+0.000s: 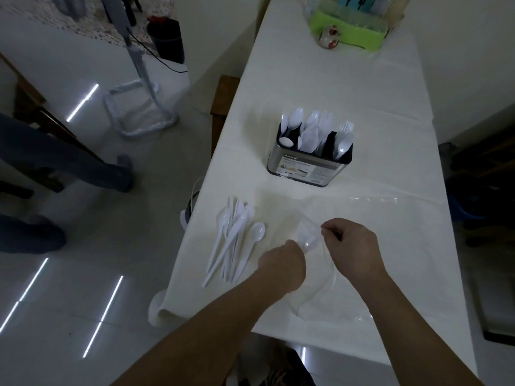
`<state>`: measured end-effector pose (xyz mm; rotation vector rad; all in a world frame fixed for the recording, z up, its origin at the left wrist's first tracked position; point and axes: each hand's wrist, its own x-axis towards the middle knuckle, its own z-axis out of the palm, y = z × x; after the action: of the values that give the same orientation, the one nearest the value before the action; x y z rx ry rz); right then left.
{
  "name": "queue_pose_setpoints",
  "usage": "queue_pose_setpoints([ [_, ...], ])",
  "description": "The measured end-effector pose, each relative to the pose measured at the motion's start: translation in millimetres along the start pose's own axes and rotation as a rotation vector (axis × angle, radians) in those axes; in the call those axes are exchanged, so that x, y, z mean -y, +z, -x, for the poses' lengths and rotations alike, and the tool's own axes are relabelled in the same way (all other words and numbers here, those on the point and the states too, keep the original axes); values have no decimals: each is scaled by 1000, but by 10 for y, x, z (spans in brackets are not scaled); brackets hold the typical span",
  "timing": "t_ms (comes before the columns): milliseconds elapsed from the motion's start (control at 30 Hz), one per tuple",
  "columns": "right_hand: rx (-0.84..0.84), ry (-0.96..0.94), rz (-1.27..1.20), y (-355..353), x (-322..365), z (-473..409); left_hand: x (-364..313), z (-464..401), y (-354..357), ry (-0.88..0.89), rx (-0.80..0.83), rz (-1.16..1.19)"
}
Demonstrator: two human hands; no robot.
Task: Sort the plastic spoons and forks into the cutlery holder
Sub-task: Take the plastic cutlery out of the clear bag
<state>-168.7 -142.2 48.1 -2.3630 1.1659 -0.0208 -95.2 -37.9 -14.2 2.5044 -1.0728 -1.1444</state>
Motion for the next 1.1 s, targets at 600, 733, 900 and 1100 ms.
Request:
queue_pose_setpoints([
  [600, 60, -14, 0, 189, 25, 107, 710, 450, 236, -256, -395, 93],
  [733, 99, -37, -16, 289, 62, 186, 670, 296, 262, -295, -368, 147],
  [900, 98, -57, -77, 397, 14, 304, 606, 309, 270, -309, -415, 170],
  [1100, 77, 259, -163, 544, -433, 672, 545, 369, 226, -312, -412, -100],
])
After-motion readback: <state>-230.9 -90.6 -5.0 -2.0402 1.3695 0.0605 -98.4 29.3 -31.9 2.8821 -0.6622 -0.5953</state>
